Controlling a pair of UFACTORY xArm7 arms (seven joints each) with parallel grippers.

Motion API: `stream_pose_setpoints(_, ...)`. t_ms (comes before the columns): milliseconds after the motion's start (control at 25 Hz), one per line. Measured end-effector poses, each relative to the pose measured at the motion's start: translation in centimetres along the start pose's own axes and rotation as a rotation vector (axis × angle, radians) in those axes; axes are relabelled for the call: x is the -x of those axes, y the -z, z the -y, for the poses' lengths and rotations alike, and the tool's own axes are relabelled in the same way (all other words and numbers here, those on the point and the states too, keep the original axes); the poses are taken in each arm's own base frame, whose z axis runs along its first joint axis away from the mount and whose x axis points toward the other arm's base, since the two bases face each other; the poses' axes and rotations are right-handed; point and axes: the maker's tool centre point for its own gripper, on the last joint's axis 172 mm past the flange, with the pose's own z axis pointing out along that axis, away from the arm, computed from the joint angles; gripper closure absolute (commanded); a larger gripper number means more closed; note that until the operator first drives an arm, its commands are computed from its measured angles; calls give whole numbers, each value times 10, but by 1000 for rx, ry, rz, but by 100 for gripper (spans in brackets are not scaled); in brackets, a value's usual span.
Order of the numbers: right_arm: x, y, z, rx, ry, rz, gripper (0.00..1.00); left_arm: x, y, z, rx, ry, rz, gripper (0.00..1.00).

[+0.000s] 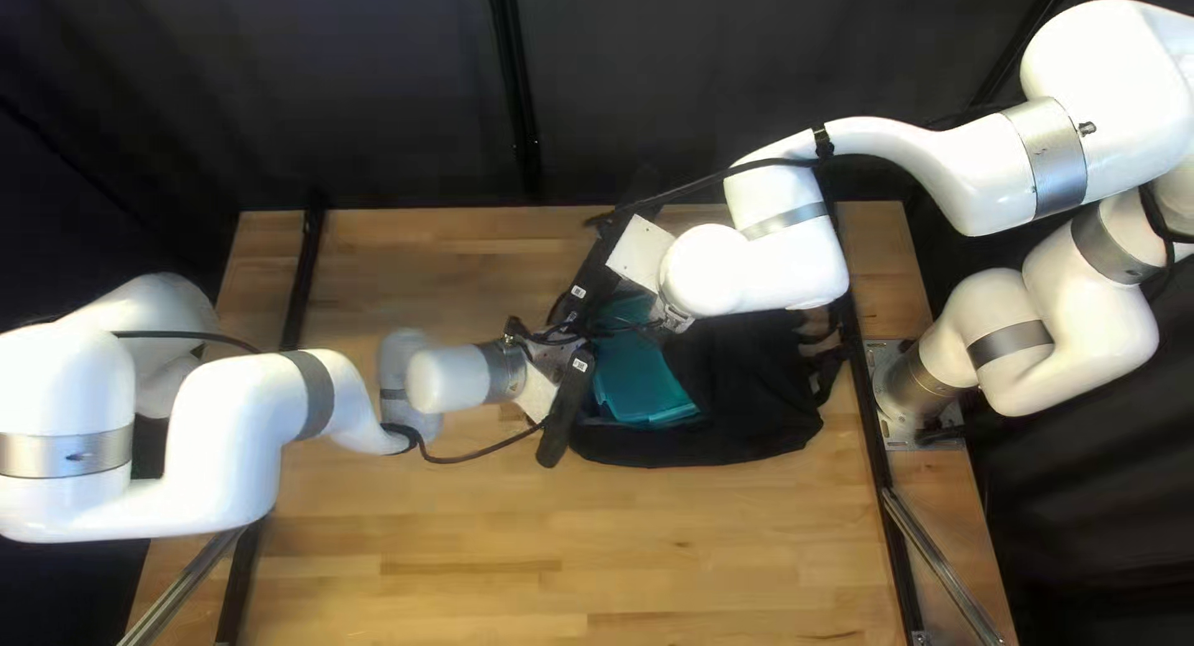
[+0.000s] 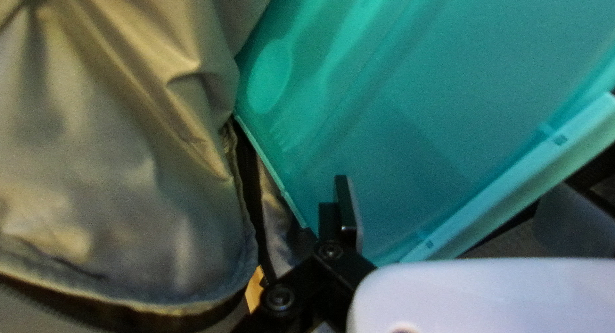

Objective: Remove a lunch box from a kids backpack

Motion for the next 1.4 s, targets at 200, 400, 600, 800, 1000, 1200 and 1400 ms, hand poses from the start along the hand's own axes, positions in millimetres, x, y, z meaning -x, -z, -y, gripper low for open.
stream_pose_setpoints(200, -3, -1, 1, -3, -1, 0, 100, -2, 11, 2, -11, -1, 0, 0)
stream_pose_setpoints(400, -5, -4, 1, -4, -1, 0, 100, -8, 27, 8, -27, -4, -4, 0)
stream_pose_setpoints(600, -7, -5, 2, -5, -1, -1, 100, -8, 27, 7, -26, -1, -12, 0)
stream_pose_setpoints(800, -7, -5, 1, -4, -2, 0, 100, -5, 14, -4, -1, 11, -32, 0)
stream_pose_setpoints(1000, -7, -5, 2, -5, -1, -1, 100, -8, 11, -10, 21, 19, -55, 0)
stream_pose_setpoints(1200, -7, -5, 2, -6, -2, -1, 100, -12, 17, -9, 33, 11, -70, 26)
stream_pose_setpoints(1400, -7, -5, 3, -7, -2, -2, 100, -10, 17, -13, 45, 1, -80, 100)
